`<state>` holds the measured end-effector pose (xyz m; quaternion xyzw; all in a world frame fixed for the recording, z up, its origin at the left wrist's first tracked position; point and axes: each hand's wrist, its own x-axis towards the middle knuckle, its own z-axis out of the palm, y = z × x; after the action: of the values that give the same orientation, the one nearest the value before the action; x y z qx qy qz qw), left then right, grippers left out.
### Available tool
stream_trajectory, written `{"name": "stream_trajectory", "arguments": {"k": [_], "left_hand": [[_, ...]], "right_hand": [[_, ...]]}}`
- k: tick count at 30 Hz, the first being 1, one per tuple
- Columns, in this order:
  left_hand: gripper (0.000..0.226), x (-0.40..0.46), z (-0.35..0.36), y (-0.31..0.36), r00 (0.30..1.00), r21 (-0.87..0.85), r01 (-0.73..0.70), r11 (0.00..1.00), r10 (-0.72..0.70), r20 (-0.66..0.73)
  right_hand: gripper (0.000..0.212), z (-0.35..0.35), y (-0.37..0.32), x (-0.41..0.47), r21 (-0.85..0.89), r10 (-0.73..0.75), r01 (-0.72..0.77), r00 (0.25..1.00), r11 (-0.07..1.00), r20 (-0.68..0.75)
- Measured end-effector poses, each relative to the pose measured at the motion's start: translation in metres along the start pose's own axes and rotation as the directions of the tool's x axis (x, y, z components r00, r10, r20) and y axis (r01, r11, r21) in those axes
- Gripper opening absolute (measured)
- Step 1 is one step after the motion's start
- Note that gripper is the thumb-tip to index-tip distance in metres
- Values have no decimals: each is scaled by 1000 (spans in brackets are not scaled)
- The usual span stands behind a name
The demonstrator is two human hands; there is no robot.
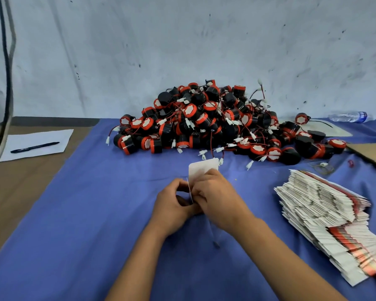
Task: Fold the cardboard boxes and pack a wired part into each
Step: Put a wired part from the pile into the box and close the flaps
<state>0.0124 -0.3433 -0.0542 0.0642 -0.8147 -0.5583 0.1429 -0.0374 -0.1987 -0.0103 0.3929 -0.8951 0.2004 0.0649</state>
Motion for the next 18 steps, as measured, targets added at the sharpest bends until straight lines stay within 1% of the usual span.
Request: {"name": "stream_trajectory", "arguments": {"k": [3, 6, 8, 9, 10, 11, 12, 13, 14, 15, 16, 17, 18], "left_hand": [[39, -1, -2, 1, 1000, -15, -19, 1000, 19, 7], [44, -1, -3, 1, 1000, -29, -22, 999, 22, 18], [47, -1, -2, 0, 1000, -44, -4, 999, 5, 9], [48, -2, -1, 1, 1000, -49, 7, 999, -7, 6], [48, -2, 0, 1, 1000, -46, 16, 999, -16, 3], [47, -3, 0, 2, 1000, -36, 21, 999, -21, 0], [44, -3, -1, 3, 1000, -31, 27, 999, -27, 2], [43, -2, -3, 3, 999, -33, 35, 999, -35, 14], [42, -2, -5, 2, 998, -39, 44, 998, -43, 35], [41, -2, -7, 2, 997, -40, 51, 998, -48, 56], [42, -2, -8, 2, 996, -38, 54, 998, -51, 69], [43, -2, -9, 2, 995, -42, 58, 997, -55, 81], [45, -2, -10, 1, 993, -71, 72, 995, -65, 96]], "right_hand": [[27, 1, 9, -7, -9, -111, 111, 994, 994, -1], [32, -1, 13, -8, -88, -126, 128, 992, 988, 25], [31, -5, 11, -8, -59, -128, 129, 992, 990, 17], [28, -6, 12, -9, -15, -130, 129, 989, 992, -76], [25, -5, 15, -11, 15, -119, 127, 957, 992, -263], [21, -4, 20, -14, 33, -58, 84, 872, 996, -486], [17, -2, 26, -17, 109, 80, -13, 760, 994, -645], [14, 2, 33, -18, 273, 267, -101, 677, 957, -686], [12, 4, 39, -18, 504, 465, -154, 670, 850, -579], [9, 9, 43, -16, 720, 597, -200, 723, 664, -349], [8, 15, 44, -15, 831, 609, -254, 784, 496, -123], [8, 21, 46, -14, 852, 559, -276, 829, 445, -24], [8, 27, 47, -14, 812, 512, -272, 858, 517, -38]]}}
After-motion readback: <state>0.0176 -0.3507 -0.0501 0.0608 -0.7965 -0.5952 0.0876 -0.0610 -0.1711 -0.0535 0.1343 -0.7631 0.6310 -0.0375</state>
